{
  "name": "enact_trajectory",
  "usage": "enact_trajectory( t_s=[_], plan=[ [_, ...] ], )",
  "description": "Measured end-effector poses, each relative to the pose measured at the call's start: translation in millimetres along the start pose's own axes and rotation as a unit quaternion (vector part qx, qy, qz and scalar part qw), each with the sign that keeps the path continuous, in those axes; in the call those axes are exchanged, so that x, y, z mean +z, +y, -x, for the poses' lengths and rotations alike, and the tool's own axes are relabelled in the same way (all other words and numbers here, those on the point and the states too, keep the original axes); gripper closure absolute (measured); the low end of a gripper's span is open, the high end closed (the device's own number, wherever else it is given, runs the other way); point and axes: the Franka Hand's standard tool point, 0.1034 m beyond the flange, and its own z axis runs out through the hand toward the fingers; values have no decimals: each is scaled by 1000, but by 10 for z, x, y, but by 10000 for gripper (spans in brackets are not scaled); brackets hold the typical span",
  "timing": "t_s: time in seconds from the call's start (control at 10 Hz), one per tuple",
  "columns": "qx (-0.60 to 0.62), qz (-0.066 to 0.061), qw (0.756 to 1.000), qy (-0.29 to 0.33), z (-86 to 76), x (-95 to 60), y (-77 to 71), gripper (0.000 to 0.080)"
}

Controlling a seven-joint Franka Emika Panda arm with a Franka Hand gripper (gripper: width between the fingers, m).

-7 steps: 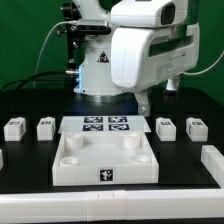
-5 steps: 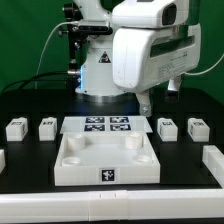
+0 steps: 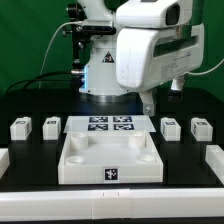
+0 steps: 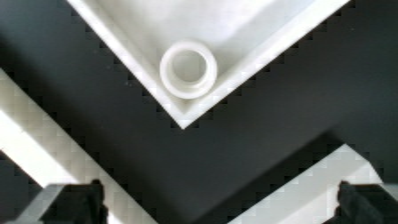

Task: Assemble one leg

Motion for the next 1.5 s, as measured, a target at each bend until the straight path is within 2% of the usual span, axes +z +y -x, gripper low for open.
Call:
enact_trajectory(
  t_s=[0.9, 1.0, 1.3, 1.5],
  plan=[
    [0, 0, 1000, 0, 2, 3, -2, 150],
    [-8, 0, 1000, -1, 39, 16, -27, 150],
    [-91, -8, 996, -10, 412, 124, -256, 150],
    [-124, -19, 992, -16, 763, 248, -385, 150]
  ],
)
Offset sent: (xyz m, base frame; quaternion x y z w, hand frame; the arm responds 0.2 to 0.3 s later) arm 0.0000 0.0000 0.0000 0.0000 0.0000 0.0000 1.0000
